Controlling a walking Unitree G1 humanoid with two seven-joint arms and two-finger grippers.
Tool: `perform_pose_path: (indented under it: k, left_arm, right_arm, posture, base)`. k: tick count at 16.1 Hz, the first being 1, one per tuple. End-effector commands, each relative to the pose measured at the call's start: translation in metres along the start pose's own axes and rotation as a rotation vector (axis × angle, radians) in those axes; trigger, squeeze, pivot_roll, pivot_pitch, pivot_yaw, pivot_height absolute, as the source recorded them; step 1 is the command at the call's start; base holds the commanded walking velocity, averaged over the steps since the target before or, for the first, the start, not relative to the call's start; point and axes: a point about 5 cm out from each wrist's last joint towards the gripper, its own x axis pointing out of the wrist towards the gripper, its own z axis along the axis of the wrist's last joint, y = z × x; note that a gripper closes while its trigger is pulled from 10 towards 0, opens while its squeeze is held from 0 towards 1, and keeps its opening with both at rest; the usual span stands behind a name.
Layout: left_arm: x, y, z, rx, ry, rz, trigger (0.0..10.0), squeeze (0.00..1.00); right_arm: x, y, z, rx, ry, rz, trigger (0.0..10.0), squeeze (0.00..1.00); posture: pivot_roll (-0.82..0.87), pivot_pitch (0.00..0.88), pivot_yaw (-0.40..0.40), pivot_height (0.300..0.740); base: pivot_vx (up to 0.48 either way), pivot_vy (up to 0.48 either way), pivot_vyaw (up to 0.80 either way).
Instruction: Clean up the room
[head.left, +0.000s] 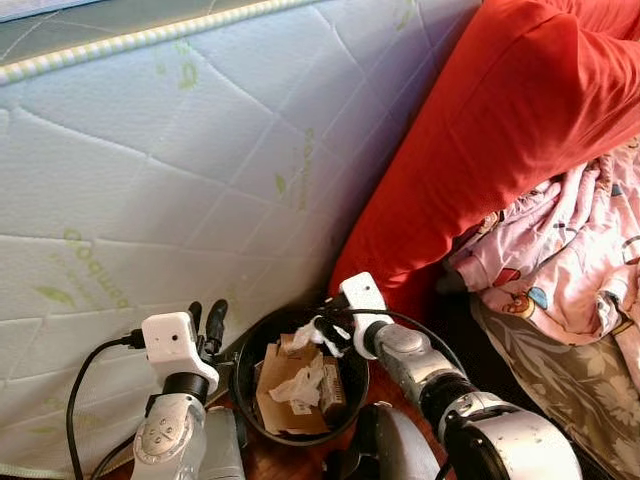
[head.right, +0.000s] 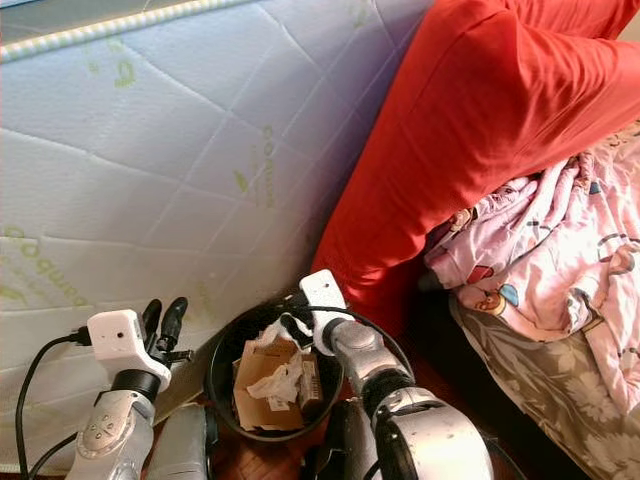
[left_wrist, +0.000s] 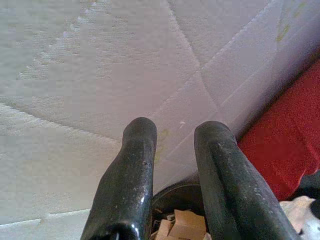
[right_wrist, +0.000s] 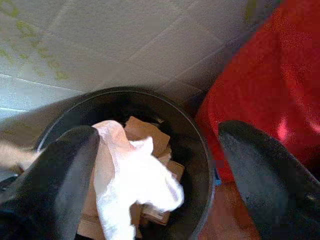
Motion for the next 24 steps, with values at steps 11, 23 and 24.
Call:
perform_pose_path:
  k: [11,23,24]
  left_arm:
    - [0.000,0.000,-0.004,-0.012,0.020,0.007,10.0,0.00]
    - [-0.003,0.017,-0.022,-0.006,0.087,0.042,10.0,0.00]
    - [-0.005,0.021,-0.027,0.000,0.103,0.046,10.0,0.00]
  right_arm:
    - [0.016,0.084,0.028,-0.062,0.015,0.197,0.0,0.00]
    - [-0.003,-0.009,0.000,0.174,-0.084,-0.085,10.0,0.00]
    - [-0.021,-0.044,-0.032,0.228,-0.040,-0.151,10.0,0.00]
  posture:
    - [0.29,0.196,-0.149,0.617]
    - [0.28,0.148,-0.136,0.647]
    - [0.28,0.138,-0.131,0.667]
  base:
    - [0.000,0.000,0.00]
    - [0.000,0.000,0.00]
    - [0.000,0.000,0.00]
